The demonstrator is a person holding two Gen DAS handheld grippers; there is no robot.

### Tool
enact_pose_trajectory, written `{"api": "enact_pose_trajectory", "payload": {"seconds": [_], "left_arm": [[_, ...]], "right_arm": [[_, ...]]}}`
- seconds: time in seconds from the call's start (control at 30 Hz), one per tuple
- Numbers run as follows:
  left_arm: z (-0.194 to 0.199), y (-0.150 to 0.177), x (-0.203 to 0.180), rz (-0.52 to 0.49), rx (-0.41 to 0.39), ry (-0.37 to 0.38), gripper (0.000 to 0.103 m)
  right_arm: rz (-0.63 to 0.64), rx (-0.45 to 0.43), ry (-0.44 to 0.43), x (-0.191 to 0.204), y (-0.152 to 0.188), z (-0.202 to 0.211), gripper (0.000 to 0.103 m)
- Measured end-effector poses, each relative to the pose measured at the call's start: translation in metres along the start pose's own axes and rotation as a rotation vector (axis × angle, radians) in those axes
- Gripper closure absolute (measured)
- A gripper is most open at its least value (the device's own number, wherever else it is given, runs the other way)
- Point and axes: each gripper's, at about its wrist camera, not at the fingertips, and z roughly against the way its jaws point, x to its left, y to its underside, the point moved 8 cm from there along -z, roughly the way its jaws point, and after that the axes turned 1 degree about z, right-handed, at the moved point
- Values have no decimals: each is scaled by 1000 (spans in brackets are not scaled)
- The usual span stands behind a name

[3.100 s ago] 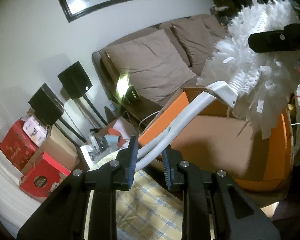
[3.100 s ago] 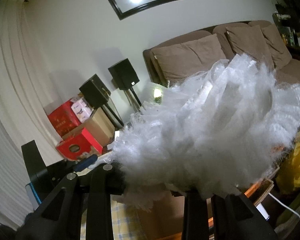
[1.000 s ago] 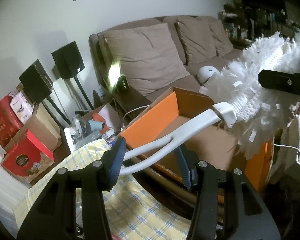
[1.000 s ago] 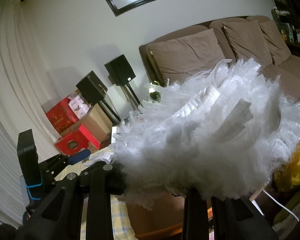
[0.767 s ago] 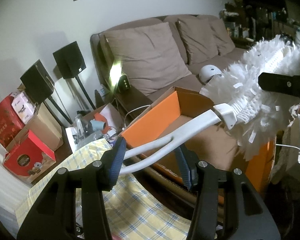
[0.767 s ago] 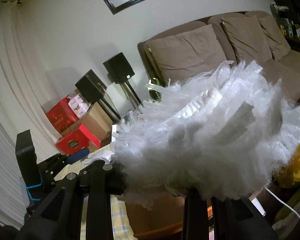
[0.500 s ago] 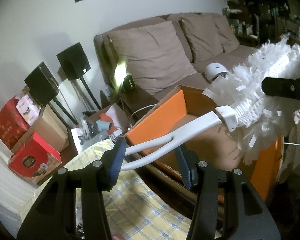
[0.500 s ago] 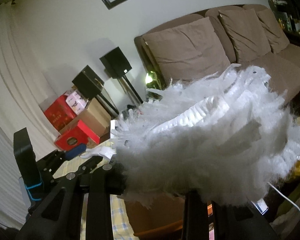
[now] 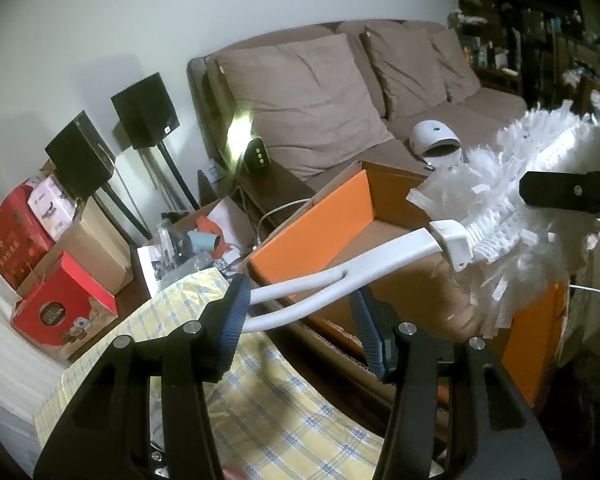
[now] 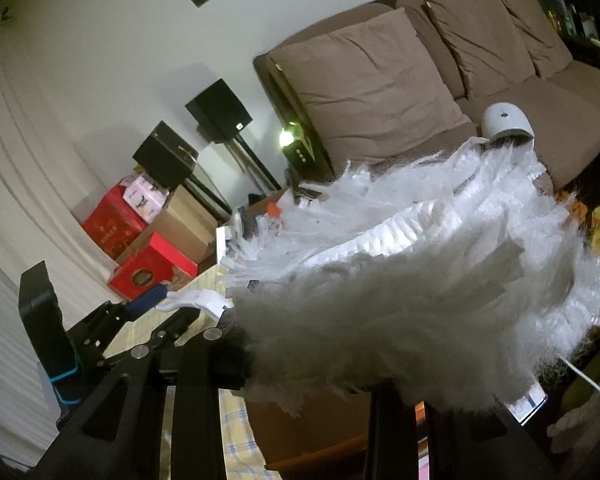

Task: Organize objects

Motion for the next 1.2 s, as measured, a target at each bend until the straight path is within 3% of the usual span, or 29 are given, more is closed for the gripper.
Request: {"api": "enact_pose_trajectory", "payload": {"seconds": [0.4,0.87,1.2], "left_arm": [[-7,11,4,-4,22,-24,54],[-7,20,23,50,41,-39,52],[-10,19,28,71,54,-27,52]], "right_arm": [[-121,56,-63,-15,6,-23,70],[-95,61,-65,0,7,-35,69],[-51,29,-6,9,6,-36,68]]}}
